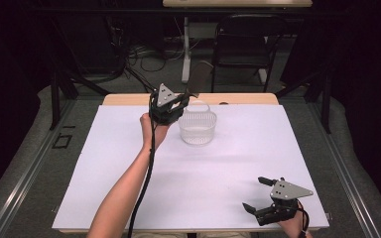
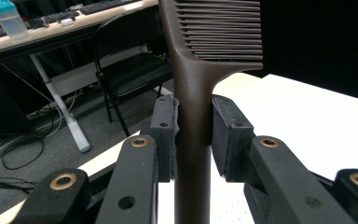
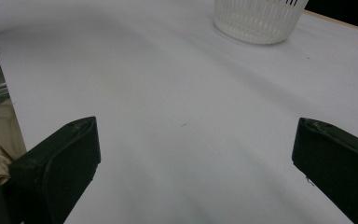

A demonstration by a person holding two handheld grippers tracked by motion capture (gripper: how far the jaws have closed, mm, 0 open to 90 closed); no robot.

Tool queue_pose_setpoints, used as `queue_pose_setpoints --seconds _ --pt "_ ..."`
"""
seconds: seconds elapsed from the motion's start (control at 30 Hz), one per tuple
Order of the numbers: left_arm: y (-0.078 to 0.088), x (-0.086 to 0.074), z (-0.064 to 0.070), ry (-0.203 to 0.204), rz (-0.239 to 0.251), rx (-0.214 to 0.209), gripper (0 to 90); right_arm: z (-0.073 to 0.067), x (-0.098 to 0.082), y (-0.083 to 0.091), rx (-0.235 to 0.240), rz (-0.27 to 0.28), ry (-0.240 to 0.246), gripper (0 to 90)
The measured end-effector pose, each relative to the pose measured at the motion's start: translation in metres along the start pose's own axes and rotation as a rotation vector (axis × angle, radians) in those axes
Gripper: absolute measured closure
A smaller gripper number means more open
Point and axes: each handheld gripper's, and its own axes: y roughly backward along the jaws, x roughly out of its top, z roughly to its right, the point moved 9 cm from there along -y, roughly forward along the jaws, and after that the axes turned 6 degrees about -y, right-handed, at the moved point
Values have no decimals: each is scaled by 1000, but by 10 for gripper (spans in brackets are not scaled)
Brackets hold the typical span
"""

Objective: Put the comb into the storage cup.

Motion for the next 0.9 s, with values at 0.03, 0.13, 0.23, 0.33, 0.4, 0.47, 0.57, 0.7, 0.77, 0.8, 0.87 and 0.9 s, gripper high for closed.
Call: queue_pose_setpoints --seconds 0.03,0.13,0.23,0.33,0.4,0.47,0.57,0.7,0.77,0.8,0.87,0.9 --pt "0 0 0 3 4 0 721 0 0 0 0 0 -1 8" --pt "-2 0 0 11 17 -8 721 0 0 0 0 0 0 8" --pt "-5 -2 0 17 18 -9 721 0 0 0 2 -2 2 8" --pt "-7 -2 0 16 19 -8 721 0 0 0 4 -2 3 8" --pt "-8 -2 0 22 24 -10 721 0 0 0 4 -2 2 8" --pt "-10 -2 0 25 26 -9 721 0 0 0 3 -1 -1 8" --pt "-11 -3 -1 31 28 -10 721 0 -1 0 4 -3 -2 7" --pt "-12 -2 -2 44 39 -8 721 0 -1 -1 5 -1 -3 8" --pt "-12 -1 -3 52 47 -5 721 0 -1 0 5 0 -3 8" --pt "-12 -1 -3 56 51 -4 720 0 -1 -1 6 0 -4 8" --pt "-13 -1 -4 60 55 0 720 0 0 -1 8 0 -4 8" --pt "-13 -1 -4 64 56 0 720 -1 0 0 8 -1 0 8"
